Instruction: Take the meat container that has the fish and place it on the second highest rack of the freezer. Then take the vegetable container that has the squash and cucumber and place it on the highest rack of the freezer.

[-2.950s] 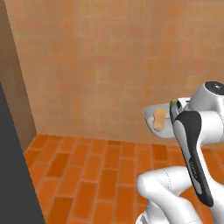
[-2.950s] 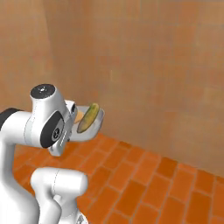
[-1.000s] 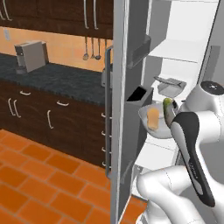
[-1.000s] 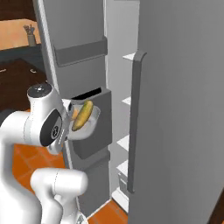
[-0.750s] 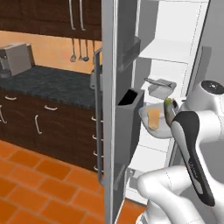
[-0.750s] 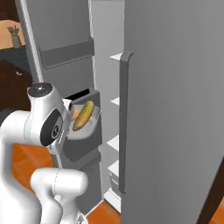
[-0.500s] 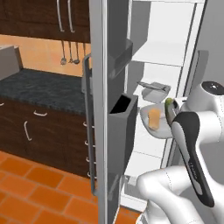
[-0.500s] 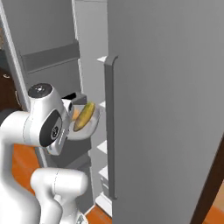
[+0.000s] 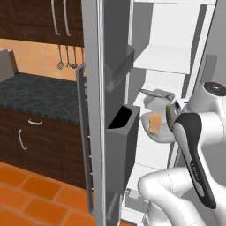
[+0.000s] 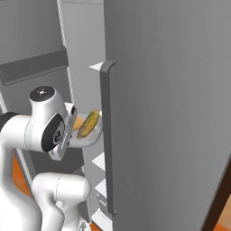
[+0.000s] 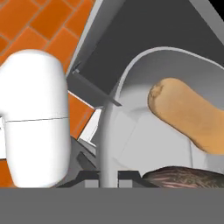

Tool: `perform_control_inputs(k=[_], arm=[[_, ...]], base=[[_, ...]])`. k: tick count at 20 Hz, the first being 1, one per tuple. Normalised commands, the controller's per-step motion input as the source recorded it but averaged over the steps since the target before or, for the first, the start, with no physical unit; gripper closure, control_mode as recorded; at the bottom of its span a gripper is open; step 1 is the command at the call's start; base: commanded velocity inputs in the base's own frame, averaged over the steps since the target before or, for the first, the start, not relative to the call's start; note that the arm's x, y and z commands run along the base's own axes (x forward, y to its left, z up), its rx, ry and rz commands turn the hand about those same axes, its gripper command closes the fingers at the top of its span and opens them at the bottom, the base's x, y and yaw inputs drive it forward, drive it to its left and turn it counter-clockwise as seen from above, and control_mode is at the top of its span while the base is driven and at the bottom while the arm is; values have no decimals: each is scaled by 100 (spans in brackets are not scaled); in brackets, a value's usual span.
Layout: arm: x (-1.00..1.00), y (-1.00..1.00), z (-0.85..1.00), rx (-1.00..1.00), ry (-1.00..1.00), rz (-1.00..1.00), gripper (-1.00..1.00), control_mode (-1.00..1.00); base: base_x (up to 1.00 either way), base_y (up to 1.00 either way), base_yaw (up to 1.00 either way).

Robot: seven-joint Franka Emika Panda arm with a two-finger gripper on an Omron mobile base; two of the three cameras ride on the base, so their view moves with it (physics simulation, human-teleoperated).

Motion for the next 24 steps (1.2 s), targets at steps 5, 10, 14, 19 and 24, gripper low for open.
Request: perform_control_inputs(k=[5, 10, 14, 19, 24], arm=[[0, 0, 0, 0, 0, 0, 100, 100], [0, 0, 0, 0, -1, 0, 100, -100], [-9, 22, 20, 0, -10, 0, 100, -100], [-1, 29, 73, 0, -9, 0, 100, -100], [-2, 7, 98, 0, -11, -7, 100, -100]], base=[[17, 1, 0], [0, 0, 0], [0, 0, 0], [0, 0, 0], [0, 0, 0]])
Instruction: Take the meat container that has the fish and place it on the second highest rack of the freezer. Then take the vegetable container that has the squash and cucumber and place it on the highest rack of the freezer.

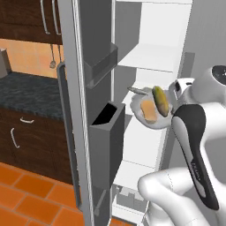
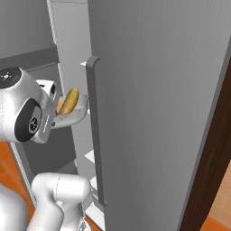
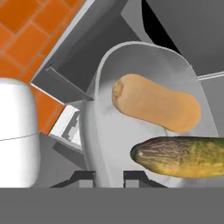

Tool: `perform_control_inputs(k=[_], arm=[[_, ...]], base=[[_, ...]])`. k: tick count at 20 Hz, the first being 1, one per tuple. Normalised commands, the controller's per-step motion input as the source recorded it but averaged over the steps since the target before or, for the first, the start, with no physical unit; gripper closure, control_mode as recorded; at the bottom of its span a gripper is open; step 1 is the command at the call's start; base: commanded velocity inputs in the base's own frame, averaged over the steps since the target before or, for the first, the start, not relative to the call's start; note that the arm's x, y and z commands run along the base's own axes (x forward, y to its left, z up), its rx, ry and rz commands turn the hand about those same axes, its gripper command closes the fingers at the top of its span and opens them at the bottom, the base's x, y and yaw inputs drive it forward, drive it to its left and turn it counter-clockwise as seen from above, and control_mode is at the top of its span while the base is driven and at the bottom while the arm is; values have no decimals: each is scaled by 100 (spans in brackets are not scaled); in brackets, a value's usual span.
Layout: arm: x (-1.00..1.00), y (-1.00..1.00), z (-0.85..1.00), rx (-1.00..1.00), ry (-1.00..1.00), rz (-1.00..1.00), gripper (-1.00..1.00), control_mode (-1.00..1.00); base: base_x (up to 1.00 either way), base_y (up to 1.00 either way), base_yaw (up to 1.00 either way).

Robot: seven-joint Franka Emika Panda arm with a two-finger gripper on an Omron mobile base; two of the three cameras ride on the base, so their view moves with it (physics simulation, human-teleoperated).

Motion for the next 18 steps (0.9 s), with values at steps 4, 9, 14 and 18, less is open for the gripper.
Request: perform_control_inputs(k=[4, 9, 14, 18], arm=[[0, 3, 95, 0, -20, -11, 100, -100], [13, 22, 69, 0, -26, -9, 100, -100], [37, 3, 32, 1, -29, -5, 100, -100], [60, 2, 6, 0, -14, -4, 100, -100]], base=[[0, 0, 0], [0, 0, 0], [0, 0, 0], [0, 0, 0]])
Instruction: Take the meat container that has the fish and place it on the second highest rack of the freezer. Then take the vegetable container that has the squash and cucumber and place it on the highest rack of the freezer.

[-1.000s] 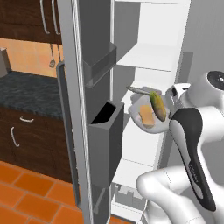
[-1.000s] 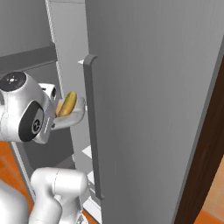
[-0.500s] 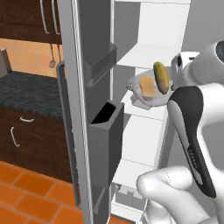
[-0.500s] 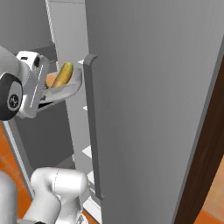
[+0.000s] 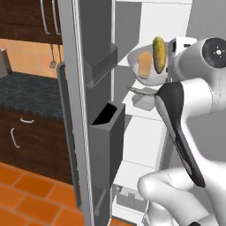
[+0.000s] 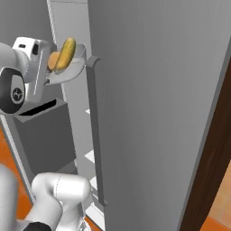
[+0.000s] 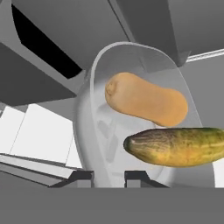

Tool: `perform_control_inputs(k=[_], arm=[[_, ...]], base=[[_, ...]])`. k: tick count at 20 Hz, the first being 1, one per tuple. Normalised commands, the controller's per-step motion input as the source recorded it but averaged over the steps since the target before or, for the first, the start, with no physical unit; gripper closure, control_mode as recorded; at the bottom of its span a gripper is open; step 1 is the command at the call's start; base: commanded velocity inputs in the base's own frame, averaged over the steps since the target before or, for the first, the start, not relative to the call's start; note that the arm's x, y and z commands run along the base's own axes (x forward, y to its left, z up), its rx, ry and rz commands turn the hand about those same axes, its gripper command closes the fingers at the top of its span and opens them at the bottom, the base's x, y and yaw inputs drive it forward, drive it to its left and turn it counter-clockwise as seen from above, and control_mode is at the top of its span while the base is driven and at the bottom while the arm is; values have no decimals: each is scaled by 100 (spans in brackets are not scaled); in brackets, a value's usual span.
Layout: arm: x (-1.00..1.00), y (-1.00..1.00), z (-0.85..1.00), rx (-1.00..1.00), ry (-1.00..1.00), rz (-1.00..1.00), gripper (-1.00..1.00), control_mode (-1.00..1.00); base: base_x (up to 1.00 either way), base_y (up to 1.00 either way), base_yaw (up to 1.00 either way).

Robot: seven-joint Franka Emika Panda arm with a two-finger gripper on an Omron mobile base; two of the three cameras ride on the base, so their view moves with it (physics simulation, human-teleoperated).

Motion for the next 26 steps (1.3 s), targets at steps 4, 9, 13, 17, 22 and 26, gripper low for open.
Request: perform_control_inputs(k=[4, 9, 13, 17, 22, 26], arm=[[66, 0, 19, 0, -1, -7, 100, -100], [59, 0, 7, 0, 0, -4, 100, -100], [60, 0, 2, 0, 0, -4, 100, -100], [57, 0, -6, 0, 0, 0, 100, -100], [66, -1, -2, 0, 0, 0, 100, -100], [69, -5, -1, 1, 0, 0, 100, -100]], base=[[0, 0, 0], [0, 0, 0], [0, 0, 0], [0, 0, 0], [0, 0, 0], [0, 0, 0]])
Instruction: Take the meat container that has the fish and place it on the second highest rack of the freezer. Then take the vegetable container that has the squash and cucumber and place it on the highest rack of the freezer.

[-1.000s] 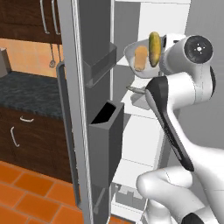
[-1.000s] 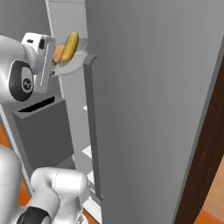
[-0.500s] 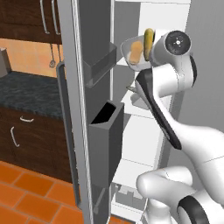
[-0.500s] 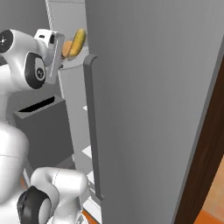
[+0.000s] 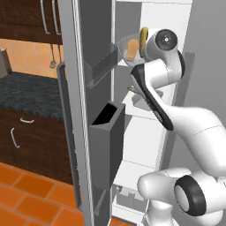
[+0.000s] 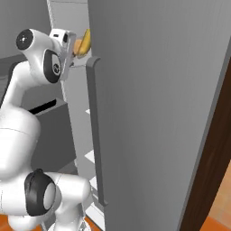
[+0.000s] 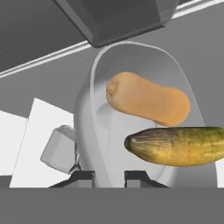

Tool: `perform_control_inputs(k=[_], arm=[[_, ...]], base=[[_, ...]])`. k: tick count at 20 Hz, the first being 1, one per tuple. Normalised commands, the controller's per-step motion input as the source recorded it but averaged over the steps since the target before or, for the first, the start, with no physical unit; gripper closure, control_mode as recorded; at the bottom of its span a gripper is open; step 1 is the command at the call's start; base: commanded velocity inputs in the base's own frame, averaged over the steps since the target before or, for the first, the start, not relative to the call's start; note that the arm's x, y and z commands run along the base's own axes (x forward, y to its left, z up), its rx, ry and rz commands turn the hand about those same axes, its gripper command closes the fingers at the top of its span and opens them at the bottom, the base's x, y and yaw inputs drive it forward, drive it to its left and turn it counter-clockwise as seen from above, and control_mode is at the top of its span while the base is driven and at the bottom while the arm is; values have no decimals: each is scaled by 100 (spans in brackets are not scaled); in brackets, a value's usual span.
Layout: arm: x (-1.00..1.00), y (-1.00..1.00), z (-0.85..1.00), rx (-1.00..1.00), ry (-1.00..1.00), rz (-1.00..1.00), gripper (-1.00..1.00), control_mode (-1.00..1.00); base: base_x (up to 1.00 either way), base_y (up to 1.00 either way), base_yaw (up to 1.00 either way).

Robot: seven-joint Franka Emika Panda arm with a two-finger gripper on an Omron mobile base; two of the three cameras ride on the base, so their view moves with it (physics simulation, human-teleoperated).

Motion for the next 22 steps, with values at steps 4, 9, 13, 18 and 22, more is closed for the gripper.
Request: perform_control_inputs(k=[4, 9, 13, 18, 22], arm=[[76, -20, -4, 3, 0, 0, 100, -100], [62, -32, -11, 3, 0, -3, 100, -100], [63, -17, -16, 0, 0, -7, 100, -100], [54, 0, -17, 0, 0, -1, 100, -100], [63, 0, -14, 0, 0, 0, 100, -100]], base=[[0, 0, 0], [0, 0, 0], [0, 0, 0], [0, 0, 0], [0, 0, 0]])
